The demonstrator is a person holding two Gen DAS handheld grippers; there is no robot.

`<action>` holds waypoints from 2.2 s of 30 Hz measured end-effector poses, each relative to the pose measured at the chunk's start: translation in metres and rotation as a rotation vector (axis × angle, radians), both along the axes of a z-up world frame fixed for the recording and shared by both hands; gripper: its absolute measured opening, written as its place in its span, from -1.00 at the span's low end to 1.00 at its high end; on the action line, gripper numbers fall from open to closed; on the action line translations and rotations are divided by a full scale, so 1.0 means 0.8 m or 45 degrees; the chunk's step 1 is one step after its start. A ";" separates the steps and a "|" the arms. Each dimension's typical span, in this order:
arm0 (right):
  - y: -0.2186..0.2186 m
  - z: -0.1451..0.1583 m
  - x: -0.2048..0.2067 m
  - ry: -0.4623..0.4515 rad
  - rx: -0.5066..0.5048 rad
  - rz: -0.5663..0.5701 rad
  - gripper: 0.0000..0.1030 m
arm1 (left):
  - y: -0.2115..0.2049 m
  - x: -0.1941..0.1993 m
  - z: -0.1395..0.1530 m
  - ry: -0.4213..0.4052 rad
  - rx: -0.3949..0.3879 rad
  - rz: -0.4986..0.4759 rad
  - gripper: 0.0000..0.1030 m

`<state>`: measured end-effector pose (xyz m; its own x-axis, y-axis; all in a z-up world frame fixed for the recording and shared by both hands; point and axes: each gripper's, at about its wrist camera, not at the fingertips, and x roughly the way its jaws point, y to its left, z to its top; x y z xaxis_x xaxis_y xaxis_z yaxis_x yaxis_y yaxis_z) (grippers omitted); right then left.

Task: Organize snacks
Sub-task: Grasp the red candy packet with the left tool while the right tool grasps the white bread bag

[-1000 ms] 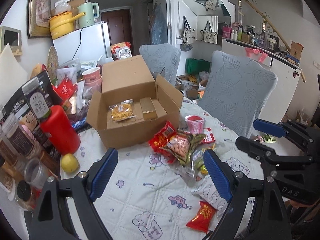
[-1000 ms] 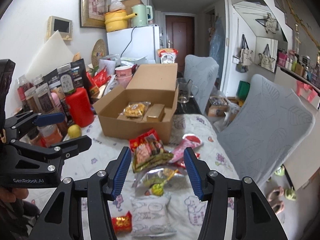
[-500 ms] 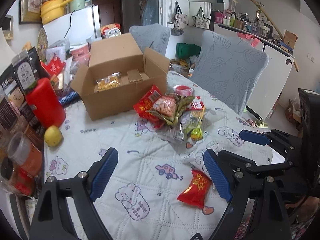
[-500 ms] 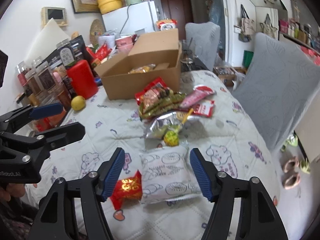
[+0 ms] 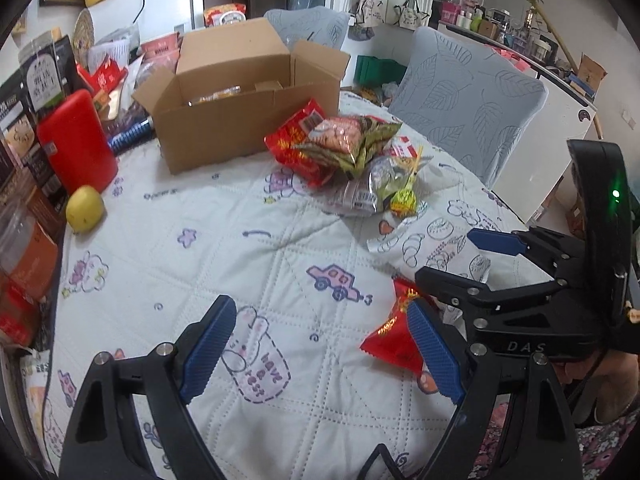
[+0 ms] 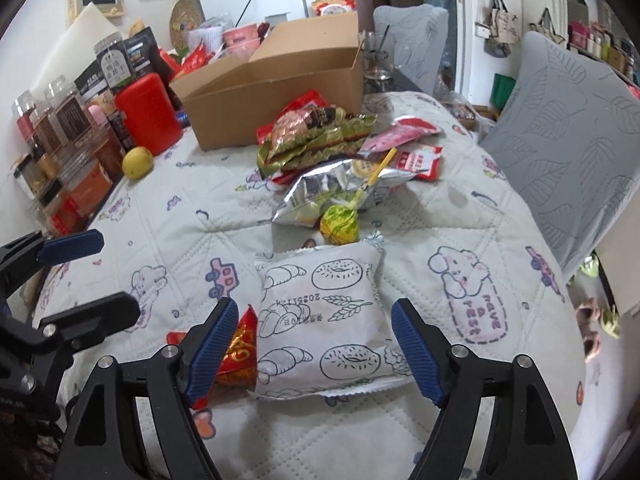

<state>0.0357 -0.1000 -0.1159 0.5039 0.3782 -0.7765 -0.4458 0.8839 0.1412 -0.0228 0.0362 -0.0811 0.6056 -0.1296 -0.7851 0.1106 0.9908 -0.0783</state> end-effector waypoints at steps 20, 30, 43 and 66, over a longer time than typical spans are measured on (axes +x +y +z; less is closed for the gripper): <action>-0.033 -0.017 0.017 0.116 0.046 -0.060 0.07 | -0.034 0.014 -0.030 0.118 -0.053 -0.205 0.71; -0.077 -0.008 0.009 0.121 0.094 -0.136 0.07 | -0.061 0.023 -0.058 0.184 -0.012 -0.279 0.71; -0.085 -0.011 0.010 0.124 0.119 -0.138 0.07 | -0.065 0.023 -0.064 0.163 0.011 -0.237 -0.34; -0.055 0.015 -0.001 0.083 0.194 -0.018 0.07 | -0.010 0.021 0.000 0.003 -0.071 0.001 -0.34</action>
<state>0.0346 -0.1444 -0.1037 0.4605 0.4876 -0.7418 -0.4192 0.8560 0.3025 -0.0062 0.0286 -0.0810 0.6040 -0.1725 -0.7781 0.1095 0.9850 -0.1333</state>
